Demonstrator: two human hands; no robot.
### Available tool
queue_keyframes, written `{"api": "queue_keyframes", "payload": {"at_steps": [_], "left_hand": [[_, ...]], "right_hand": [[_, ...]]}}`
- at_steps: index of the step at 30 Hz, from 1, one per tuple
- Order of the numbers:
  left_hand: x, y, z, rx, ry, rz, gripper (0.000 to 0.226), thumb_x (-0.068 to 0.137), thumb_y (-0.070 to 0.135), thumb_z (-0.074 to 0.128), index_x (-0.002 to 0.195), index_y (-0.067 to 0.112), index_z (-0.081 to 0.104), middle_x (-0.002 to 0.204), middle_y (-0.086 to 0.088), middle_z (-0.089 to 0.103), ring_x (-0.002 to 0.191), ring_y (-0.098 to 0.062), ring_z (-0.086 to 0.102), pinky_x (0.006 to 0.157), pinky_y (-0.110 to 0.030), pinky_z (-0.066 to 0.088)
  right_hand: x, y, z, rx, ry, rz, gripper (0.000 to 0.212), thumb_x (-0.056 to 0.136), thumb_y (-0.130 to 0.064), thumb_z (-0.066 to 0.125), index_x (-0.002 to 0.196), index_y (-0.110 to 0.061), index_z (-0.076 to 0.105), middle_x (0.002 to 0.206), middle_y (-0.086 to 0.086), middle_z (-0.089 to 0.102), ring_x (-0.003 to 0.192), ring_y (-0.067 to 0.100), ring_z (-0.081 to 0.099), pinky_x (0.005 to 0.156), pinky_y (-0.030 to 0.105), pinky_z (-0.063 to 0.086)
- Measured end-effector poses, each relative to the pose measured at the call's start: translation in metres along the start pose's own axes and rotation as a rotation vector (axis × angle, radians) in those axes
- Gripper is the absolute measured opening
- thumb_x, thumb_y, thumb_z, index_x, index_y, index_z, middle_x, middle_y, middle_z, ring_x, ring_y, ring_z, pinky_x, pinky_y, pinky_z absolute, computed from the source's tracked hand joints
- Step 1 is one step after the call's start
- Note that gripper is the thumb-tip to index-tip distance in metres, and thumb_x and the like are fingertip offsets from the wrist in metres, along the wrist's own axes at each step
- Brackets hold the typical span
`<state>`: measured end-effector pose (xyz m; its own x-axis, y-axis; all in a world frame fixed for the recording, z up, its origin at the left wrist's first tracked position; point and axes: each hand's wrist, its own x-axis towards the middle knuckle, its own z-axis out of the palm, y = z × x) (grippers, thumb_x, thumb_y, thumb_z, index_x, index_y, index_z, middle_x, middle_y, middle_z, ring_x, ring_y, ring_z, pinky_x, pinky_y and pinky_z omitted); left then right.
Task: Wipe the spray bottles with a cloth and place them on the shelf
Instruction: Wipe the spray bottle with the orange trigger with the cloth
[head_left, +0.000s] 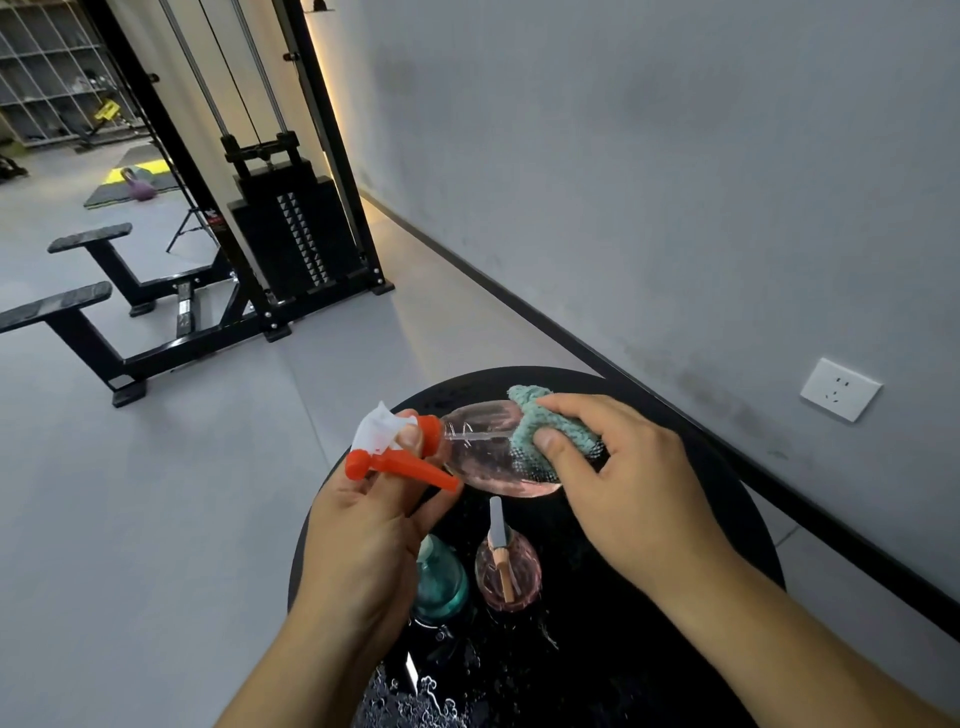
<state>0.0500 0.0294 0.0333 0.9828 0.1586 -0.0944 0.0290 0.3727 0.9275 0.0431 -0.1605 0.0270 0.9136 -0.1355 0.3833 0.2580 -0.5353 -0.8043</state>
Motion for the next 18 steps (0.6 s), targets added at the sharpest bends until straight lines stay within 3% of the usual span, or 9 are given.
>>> {"api": "queue_keyframes", "payload": {"at_steps": [4, 11, 18], "left_hand": [[-0.002, -0.002, 0.001, 0.042, -0.021, 0.01, 0.017, 0.102, 0.018, 0.063, 0.101, 0.014, 0.079, 0.104, -0.012, 0.082, 0.102, -0.028, 0.079, 0.097, -0.052, 0.058], [0.001, 0.0, -0.005, 0.006, 0.024, -0.001, 0.016, 0.103, 0.018, 0.062, 0.105, 0.012, 0.076, 0.108, -0.013, 0.081, 0.106, -0.029, 0.078, 0.102, -0.054, 0.055], [0.0, 0.0, -0.001, 0.008, -0.009, 0.002, 0.017, 0.103, 0.019, 0.061, 0.102, 0.014, 0.077, 0.107, -0.012, 0.081, 0.105, -0.026, 0.078, 0.094, -0.052, 0.063]], "right_hand": [[-0.005, -0.008, 0.008, 0.017, -0.078, -0.055, 0.03, 0.098, -0.019, 0.067, 0.127, -0.027, 0.07, 0.122, -0.024, 0.063, 0.114, -0.015, 0.055, 0.085, -0.003, 0.043], [-0.001, 0.002, 0.003, 0.037, 0.037, 0.048, 0.022, 0.098, -0.02, 0.068, 0.118, -0.029, 0.071, 0.109, -0.024, 0.066, 0.102, -0.016, 0.057, 0.071, -0.003, 0.043], [-0.004, -0.006, 0.003, 0.093, 0.002, -0.007, 0.024, 0.097, -0.018, 0.069, 0.118, -0.028, 0.073, 0.11, -0.022, 0.068, 0.102, -0.013, 0.062, 0.073, 0.001, 0.048]]}}
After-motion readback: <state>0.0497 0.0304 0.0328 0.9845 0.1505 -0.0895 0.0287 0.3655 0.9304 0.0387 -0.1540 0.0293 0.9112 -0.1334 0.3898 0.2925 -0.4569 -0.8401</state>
